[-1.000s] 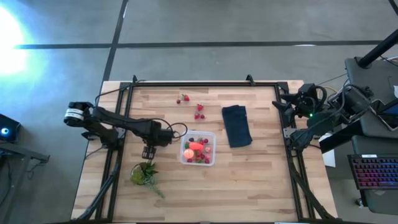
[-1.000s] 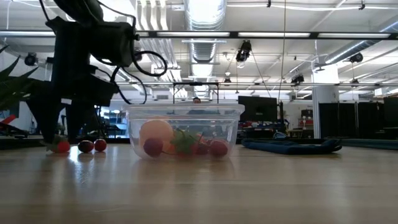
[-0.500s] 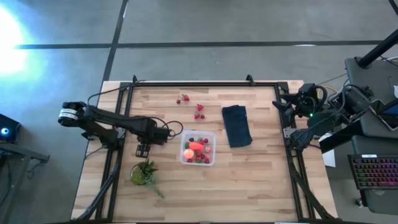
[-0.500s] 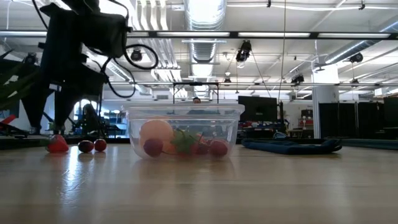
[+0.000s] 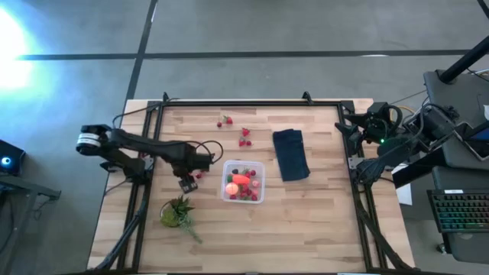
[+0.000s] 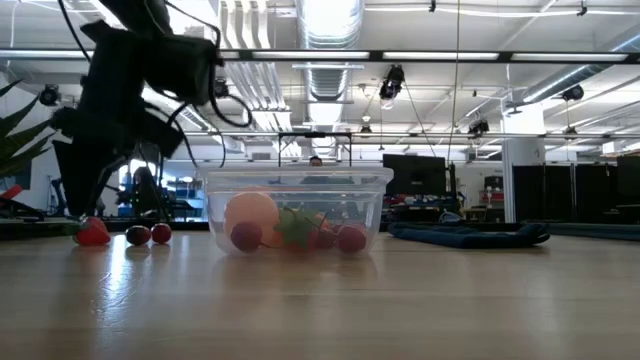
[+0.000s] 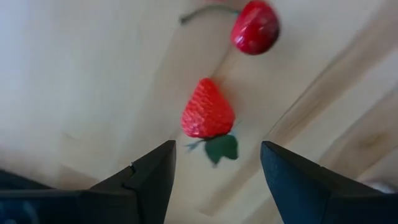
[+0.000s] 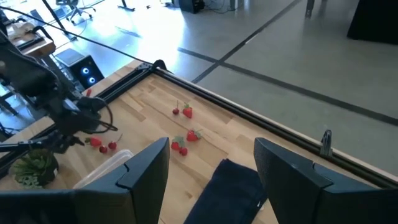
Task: Pick and placing Produce into tupperware
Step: Put the red strawberry into the transparent bin
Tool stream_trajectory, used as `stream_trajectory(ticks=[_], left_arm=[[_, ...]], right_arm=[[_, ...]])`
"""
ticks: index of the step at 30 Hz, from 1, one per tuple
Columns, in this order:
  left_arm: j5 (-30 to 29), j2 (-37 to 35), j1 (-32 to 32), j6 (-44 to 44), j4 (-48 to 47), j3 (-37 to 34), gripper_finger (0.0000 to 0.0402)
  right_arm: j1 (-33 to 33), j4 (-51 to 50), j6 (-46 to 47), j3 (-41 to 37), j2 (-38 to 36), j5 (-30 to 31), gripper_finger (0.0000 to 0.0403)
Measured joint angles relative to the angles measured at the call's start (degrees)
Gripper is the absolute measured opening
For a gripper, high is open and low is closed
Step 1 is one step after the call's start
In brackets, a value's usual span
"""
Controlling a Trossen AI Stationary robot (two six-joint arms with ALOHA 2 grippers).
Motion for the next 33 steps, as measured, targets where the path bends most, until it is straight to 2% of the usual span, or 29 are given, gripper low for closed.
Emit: stream_trajectory(ticks=[3, 11, 22, 33], left_arm=[[2.92, 2.9, 0.72, -5.46, 0.04, 0.23, 0.022], [3.93, 8.53, 1.1, -9.04, 0.02, 0.26, 0.022], [5.3, 7.11, 1.87, -13.47, 0.83, 2.59, 0.022], [2.4, 6.93, 6.8, -14.78, 3.04, 4.16, 0.022]], right_arm=[[0.0, -0.02, 0.02, -0.02, -0.02, 0.0, 0.0226], [0.0, -0.02, 0.46, -0.02, -0.02, 0.0, 0.0226], [0.0, -0.02, 1.31, -0.04, -0.02, 0.0, 0.0226], [0.0, -0.02, 1.3, -0.04, 0.03, 0.0, 0.0226]])
